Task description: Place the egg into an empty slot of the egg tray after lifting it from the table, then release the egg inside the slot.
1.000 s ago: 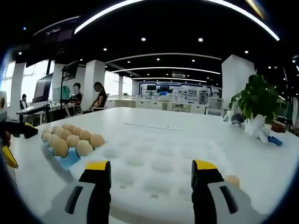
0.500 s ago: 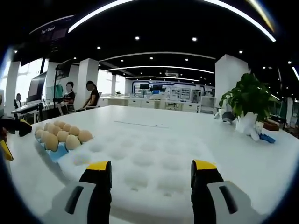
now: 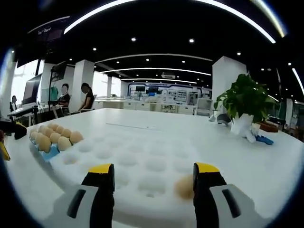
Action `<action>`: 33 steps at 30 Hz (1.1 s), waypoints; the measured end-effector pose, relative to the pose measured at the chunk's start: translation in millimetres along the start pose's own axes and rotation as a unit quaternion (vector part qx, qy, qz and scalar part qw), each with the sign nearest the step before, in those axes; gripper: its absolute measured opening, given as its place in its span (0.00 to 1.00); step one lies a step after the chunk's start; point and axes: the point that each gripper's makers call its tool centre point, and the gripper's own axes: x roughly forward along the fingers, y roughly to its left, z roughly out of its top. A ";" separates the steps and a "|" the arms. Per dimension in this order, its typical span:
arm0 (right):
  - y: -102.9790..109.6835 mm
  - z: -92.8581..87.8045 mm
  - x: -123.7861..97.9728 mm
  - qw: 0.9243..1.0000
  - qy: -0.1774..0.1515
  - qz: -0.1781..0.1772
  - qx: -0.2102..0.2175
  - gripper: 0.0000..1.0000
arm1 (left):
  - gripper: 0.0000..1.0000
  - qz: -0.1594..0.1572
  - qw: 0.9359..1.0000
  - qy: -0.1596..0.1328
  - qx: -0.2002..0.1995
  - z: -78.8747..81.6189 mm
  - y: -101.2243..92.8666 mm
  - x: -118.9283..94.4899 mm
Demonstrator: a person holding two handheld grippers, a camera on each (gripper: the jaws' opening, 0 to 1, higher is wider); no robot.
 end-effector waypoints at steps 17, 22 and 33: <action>-41.5 -11.7 2.7 0.998 0.006 -0.049 0.043 0.54 | 0.99 -0.002 1.000 0.002 -0.005 -1.1 -2.1 2.1; -46.4 -18.7 5.0 0.997 0.020 -0.062 0.031 0.40 | 0.99 -0.004 1.000 0.005 -0.003 -3.0 -3.9 4.4; -52.5 -23.3 7.1 0.997 0.020 -0.060 0.051 0.30 | 0.99 -0.002 1.000 0.007 -0.006 -4.4 -1.0 4.1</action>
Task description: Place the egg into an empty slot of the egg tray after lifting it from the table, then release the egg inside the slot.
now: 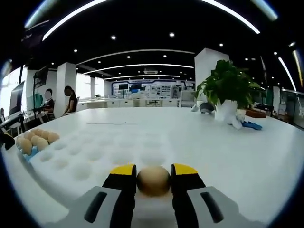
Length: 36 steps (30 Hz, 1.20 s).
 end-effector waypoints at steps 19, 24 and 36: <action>1.8 0.3 -2.1 1.000 -0.004 0.020 0.002 0.29 | 0.99 0.002 1.000 -0.001 0.001 -0.1 3.5 -3.7; 0.8 3.9 -5.1 0.999 -0.014 0.026 0.028 0.29 | 0.99 0.005 1.000 -0.002 0.001 -0.3 4.9 -5.1; -12.7 11.8 -14.6 0.976 -0.041 0.068 0.201 0.29 | 0.98 0.003 1.000 -0.003 0.002 0.4 2.9 -5.0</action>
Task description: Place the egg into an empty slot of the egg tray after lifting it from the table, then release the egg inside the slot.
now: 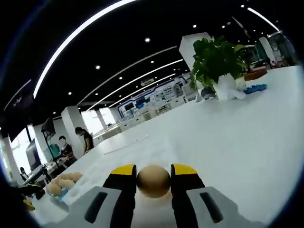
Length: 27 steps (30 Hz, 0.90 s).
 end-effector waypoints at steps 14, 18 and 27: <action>21.7 0.1 0.4 0.998 -0.010 0.027 -0.049 0.29 | 0.98 0.004 1.000 0.004 0.000 -2.9 1.1 -2.9; 24.7 5.6 0.2 0.998 -0.018 0.027 -0.061 0.29 | 0.98 0.003 1.000 0.003 0.000 -3.0 0.2 -1.8; 46.5 3.8 1.4 0.994 -0.017 0.045 -0.096 0.29 | 0.98 0.004 1.000 0.000 -0.001 -2.2 2.1 -4.0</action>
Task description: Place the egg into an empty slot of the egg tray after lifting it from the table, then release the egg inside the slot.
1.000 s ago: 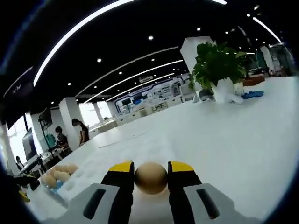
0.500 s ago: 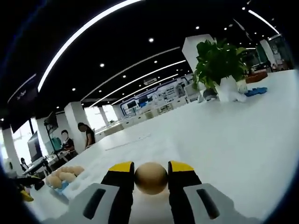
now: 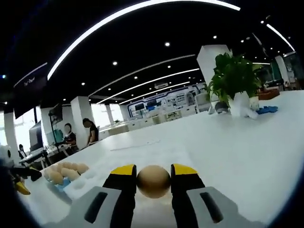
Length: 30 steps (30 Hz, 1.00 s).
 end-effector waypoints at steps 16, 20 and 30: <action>50.7 -13.0 7.0 0.997 0.023 0.069 -0.005 0.29 | 0.98 0.005 1.000 -0.002 0.001 -1.4 4.7 -7.4; 65.4 -16.3 8.6 0.996 0.028 0.086 -0.011 0.29 | 0.98 0.006 1.000 -0.005 0.001 -0.6 5.2 -9.0; 97.8 -24.7 12.1 0.992 0.038 0.117 -0.020 0.29 | 0.98 0.007 1.000 -0.005 0.002 -1.8 7.0 -12.3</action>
